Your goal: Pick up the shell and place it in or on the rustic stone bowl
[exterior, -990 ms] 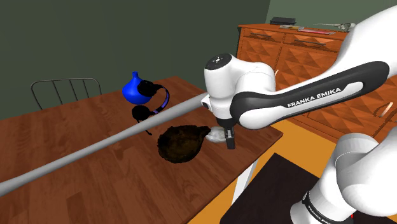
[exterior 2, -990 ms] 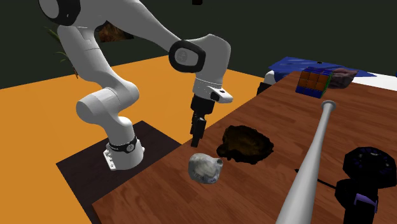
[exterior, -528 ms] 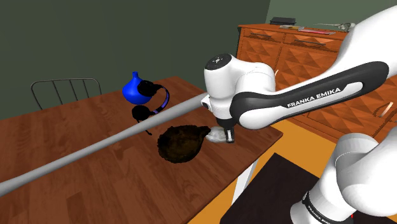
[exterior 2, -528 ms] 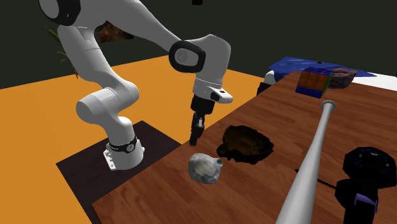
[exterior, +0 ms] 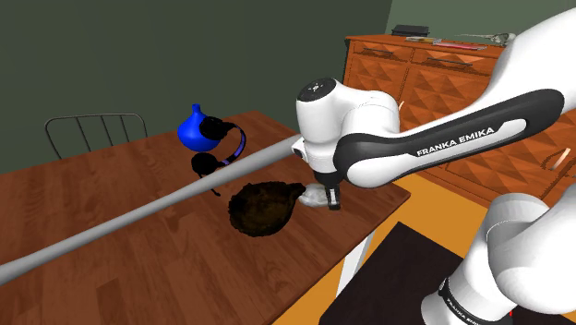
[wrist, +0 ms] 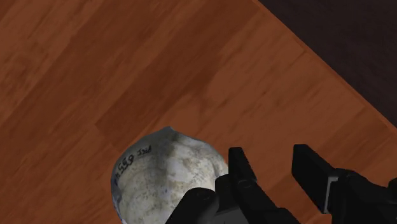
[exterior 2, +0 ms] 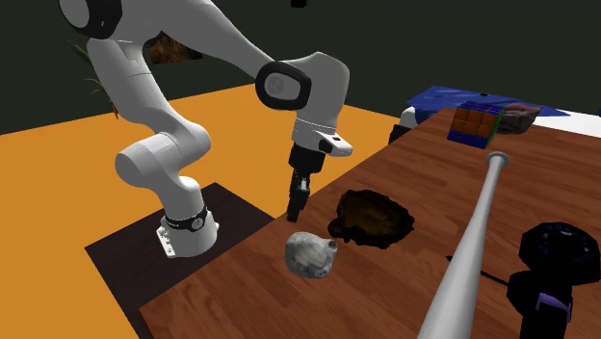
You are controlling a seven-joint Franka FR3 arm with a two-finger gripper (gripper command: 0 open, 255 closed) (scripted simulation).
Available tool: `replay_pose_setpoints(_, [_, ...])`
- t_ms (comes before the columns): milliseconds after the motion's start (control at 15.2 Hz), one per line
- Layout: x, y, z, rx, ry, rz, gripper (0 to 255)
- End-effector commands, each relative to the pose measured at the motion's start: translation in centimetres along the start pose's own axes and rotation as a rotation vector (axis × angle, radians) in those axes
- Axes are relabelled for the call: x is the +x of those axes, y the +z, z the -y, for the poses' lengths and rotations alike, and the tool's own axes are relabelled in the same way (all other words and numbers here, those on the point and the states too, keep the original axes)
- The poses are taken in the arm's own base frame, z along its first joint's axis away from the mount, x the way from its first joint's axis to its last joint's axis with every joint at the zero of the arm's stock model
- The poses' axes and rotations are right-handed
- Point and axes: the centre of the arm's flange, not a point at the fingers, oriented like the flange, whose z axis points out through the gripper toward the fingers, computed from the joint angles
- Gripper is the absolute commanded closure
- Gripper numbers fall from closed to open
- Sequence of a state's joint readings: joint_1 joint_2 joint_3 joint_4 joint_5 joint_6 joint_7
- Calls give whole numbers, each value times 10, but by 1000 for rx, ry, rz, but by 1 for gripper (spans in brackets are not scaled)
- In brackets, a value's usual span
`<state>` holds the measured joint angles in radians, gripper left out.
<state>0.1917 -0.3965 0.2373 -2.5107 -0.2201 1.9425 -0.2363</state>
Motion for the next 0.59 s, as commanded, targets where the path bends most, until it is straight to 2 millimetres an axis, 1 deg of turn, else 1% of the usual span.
replay_pose_setpoints(0, [-17,17,30,-229,-36,-130,0])
replay_pose_setpoints(66, [-33,43,55,-458,-73,-260,0])
replay_pose_setpoints(132, [-22,24,33,-243,-13,-98,0])
replay_pose_setpoints(198, [-22,24,33,-243,-13,-98,0])
replay_pose_setpoints(264, [-34,45,53,-447,-56,-230,0])
replay_pose_setpoints(330, [-44,71,69,-651,-100,-362,0])
replay_pose_setpoints(396, [-49,87,75,-764,-125,-435,0])
replay_pose_setpoints(528, [-44,94,68,-764,-125,-435,0])
